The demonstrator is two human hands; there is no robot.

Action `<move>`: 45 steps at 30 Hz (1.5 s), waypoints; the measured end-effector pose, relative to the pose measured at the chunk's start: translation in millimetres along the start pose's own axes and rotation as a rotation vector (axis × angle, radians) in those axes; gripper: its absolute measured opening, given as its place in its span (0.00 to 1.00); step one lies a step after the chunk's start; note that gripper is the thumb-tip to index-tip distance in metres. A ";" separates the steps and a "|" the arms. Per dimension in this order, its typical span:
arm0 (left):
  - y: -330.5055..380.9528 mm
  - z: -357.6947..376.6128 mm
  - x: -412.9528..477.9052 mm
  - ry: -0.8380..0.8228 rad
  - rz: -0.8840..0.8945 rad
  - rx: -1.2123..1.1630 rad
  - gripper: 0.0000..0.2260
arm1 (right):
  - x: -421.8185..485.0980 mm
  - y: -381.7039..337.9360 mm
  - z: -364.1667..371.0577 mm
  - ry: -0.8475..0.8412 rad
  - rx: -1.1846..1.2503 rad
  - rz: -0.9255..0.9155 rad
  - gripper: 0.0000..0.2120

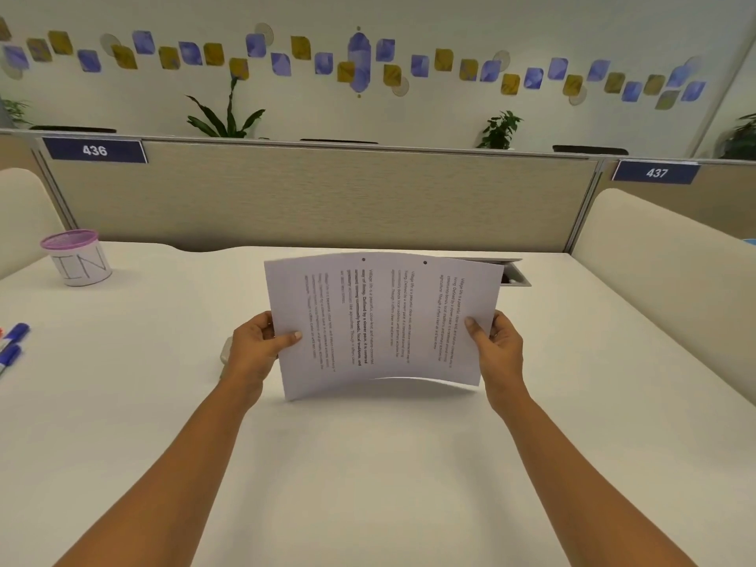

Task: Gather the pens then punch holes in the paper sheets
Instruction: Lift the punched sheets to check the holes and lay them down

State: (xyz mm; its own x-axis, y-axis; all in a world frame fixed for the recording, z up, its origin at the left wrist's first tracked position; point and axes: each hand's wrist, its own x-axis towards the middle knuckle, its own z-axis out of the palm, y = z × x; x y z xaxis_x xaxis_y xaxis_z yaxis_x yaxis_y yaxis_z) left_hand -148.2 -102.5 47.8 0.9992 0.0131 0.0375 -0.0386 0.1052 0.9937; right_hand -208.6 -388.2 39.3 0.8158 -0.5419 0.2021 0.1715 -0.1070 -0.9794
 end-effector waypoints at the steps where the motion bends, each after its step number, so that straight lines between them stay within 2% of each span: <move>1: -0.2 1.1 -0.6 -0.001 -0.005 0.009 0.13 | 0.0 1.4 -0.2 0.011 -0.010 0.011 0.06; 7: -0.9 8.4 -4.8 0.039 -0.016 0.081 0.07 | -0.2 13.6 -4.5 0.258 -0.237 0.024 0.11; 14: -3.7 15.2 -4.1 0.121 -0.095 0.012 0.11 | -8.1 15.8 2.0 0.170 -0.379 0.103 0.04; 16: -5.3 19.4 -4.5 0.145 -0.124 -0.012 0.12 | -11.1 16.0 4.8 0.084 -0.382 0.151 0.01; 20: -7.7 25.8 -5.7 0.164 -0.170 -0.105 0.14 | -20.2 15.9 15.9 -0.129 -0.316 0.286 0.07; 24: -9.1 34.5 -9.9 0.184 -0.204 -0.196 0.14 | -30.3 8.2 32.8 -0.298 -0.140 0.464 0.11; 28: -11.7 41.0 -14.2 0.210 -0.236 -0.263 0.16 | -39.4 2.3 45.1 -0.239 0.053 0.516 0.11; 31: -12.8 46.8 -17.8 0.217 -0.249 -0.319 0.16 | -43.5 -3.3 52.1 -0.181 0.233 0.580 0.15; 36: -14.1 56.5 -23.7 0.215 -0.266 -0.397 0.16 | -47.1 -5.3 60.3 -0.120 0.203 0.576 0.27; 40: -15.1 59.3 -27.8 0.185 -0.268 -0.407 0.16 | -45.4 -6.0 58.5 -0.132 0.076 0.463 0.21; 45: -13.6 47.1 -19.8 0.183 -0.281 -0.386 0.14 | -38.8 -9.0 48.9 -0.127 -0.053 0.372 0.21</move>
State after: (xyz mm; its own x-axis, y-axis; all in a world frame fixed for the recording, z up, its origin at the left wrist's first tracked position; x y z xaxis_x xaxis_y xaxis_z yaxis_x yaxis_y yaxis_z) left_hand -167.0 -151.1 38.5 0.9549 0.1018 -0.2788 0.1961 0.4887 0.8501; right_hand -214.8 -325.5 40.6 0.8792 -0.4445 -0.1712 -0.1751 0.0327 -0.9840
